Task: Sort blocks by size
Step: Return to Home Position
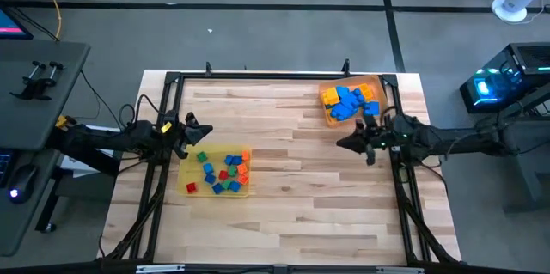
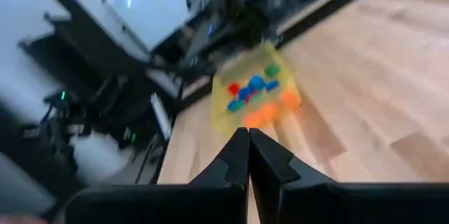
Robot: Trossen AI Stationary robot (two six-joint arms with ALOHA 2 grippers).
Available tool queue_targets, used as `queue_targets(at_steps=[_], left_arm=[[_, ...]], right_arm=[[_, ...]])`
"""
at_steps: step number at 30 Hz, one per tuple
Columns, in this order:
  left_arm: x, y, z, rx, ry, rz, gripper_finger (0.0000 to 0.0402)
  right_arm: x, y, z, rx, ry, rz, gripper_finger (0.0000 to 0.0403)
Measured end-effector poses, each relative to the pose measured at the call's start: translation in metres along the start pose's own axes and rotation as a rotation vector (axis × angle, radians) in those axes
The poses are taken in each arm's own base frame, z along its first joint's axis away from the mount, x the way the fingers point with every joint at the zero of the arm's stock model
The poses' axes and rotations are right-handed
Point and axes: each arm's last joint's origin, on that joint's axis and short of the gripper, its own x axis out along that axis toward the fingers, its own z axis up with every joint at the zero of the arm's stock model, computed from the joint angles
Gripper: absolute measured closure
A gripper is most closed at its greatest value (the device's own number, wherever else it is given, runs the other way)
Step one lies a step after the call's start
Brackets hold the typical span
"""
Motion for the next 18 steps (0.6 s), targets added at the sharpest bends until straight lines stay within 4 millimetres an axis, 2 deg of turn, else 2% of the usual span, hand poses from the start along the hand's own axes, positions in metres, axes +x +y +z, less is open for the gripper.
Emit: queue_targets(at_steps=[4, 8, 11, 18], left_arm=[[0.0, 0.0, 0.0, 0.0, 0.0, 0.0, 0.0401], [0.0, 0.0, 0.0, 0.0, 0.0, 0.0, 0.0401], [0.0, 0.0, 0.0, 0.0, 0.0, 0.0, 0.0401], [0.0, 0.0, 0.0, 0.0, 0.0, 0.0, 0.0401]], right_arm=[[-0.01, 0.006, -0.003, -0.03, -0.139, -0.079, 0.0403], [-0.012, 0.01, -0.005, -0.056, -0.229, -0.194, 0.0403], [-0.01, 0.014, -0.01, -0.091, -0.209, -0.212, 0.0403], [-0.006, 0.019, -0.021, -0.183, -0.103, -0.125, 0.0403]])
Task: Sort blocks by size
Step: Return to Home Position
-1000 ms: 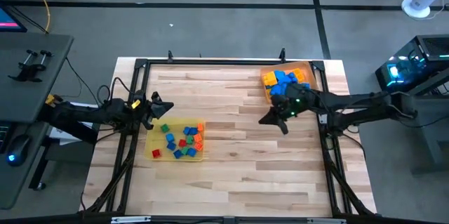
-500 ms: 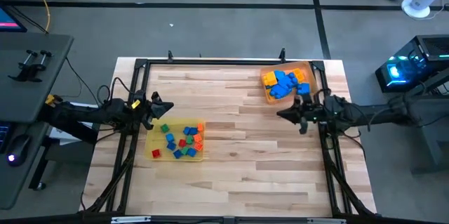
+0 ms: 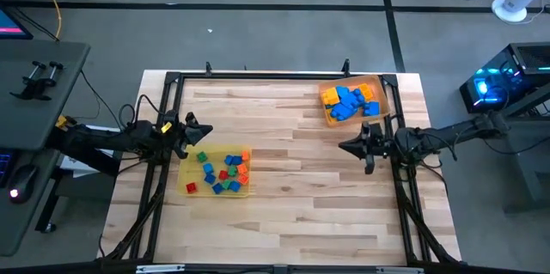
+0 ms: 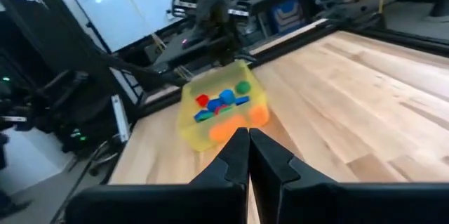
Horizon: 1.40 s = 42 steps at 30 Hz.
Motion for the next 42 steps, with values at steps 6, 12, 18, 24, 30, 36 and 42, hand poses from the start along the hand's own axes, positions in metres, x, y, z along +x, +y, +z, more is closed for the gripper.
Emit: queue_targets(at_steps=[6, 12, 18, 24, 30, 36, 42], left_arm=[[0.0, 0.0, 0.0, 0.0, 0.0, 0.0, 0.0401], [0.0, 0.0, 0.0, 0.0, 0.0, 0.0, 0.0401], [0.0, 0.0, 0.0, 0.0, 0.0, 0.0, 0.0401], [0.0, 0.0, 0.0, 0.0, 0.0, 0.0, 0.0401], [0.0, 0.0, 0.0, 0.0, 0.0, 0.0, 0.0401], [0.0, 0.0, 0.0, 0.0, 0.0, 0.0, 0.0401], [0.0, 0.0, 0.0, 0.0, 0.0, 0.0, 0.0401]], right_arm=[[-0.002, -0.015, -0.011, 0.038, -0.042, 0.054, 0.0403], [-0.007, -0.03, -0.017, 0.045, -0.12, 0.053, 0.0403], [-0.008, -0.037, -0.032, -0.037, -0.042, 0.055, 0.0403], [-0.008, -0.044, -0.046, -0.038, 0.101, -0.02, 0.0403], [-0.008, -0.045, -0.049, -0.035, 0.135, -0.027, 0.0402], [-0.008, -0.045, -0.049, -0.035, 0.137, -0.027, 0.0402], [-0.009, -0.044, -0.047, -0.033, 0.117, -0.016, 0.0402]])
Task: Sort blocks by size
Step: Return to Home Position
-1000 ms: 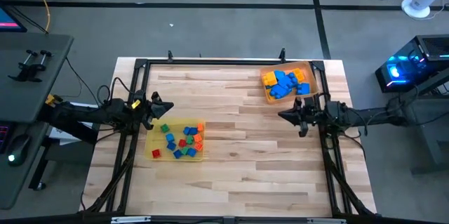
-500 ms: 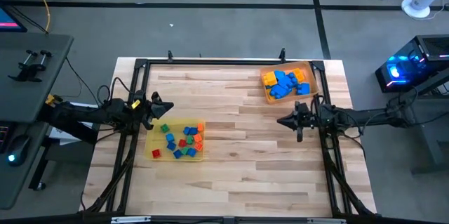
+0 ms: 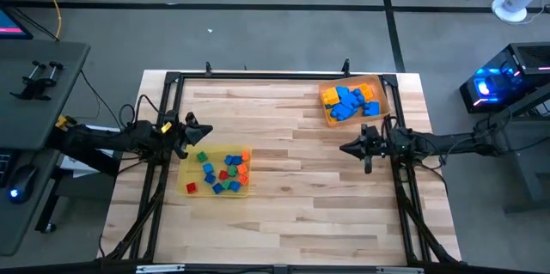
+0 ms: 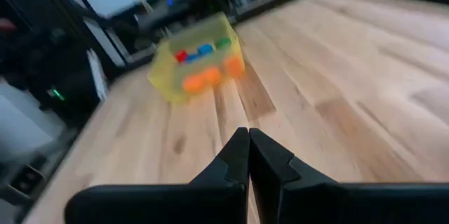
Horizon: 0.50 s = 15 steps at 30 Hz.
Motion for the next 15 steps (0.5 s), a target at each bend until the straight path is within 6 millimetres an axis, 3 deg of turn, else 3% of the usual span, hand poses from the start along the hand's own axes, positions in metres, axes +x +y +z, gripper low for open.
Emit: queue_targets(at_steps=[10, 15], left_arm=[[0.0, 0.002, -0.004, 0.013, 0.039, 0.021, 0.0401], [-0.003, 0.002, -0.002, 0.009, 0.029, 0.015, 0.0401]], right_arm=[[-0.018, 0.007, 0.019, 0.017, -0.248, 0.103, 0.0402], [-0.019, 0.008, 0.022, 0.018, -0.283, 0.121, 0.0402]])
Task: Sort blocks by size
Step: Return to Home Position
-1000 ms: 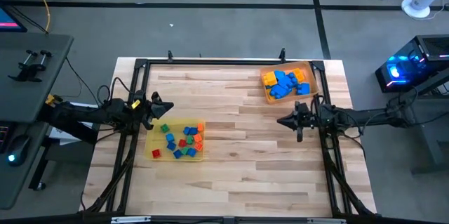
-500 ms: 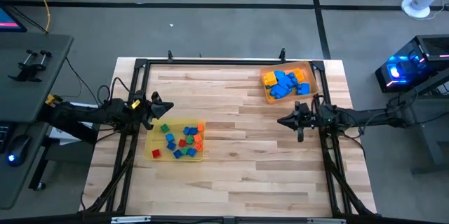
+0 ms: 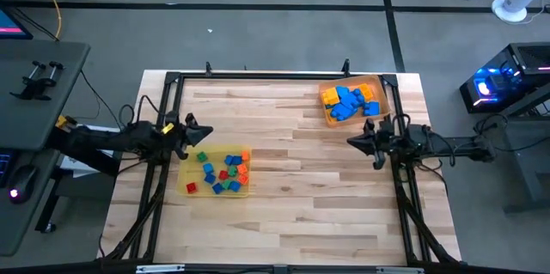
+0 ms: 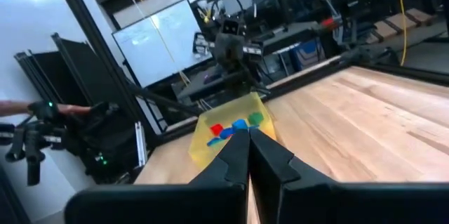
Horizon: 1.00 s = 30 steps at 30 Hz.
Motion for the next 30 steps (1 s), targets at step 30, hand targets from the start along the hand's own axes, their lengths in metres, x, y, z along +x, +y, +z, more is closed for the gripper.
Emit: queue_targets(at_steps=[30], left_arm=[[-0.004, 0.007, -0.01, 0.396, 0.111, 0.029, 0.0401]], right_arm=[[0.001, -0.003, -0.008, -0.005, 0.08, -0.036, 0.0402]])
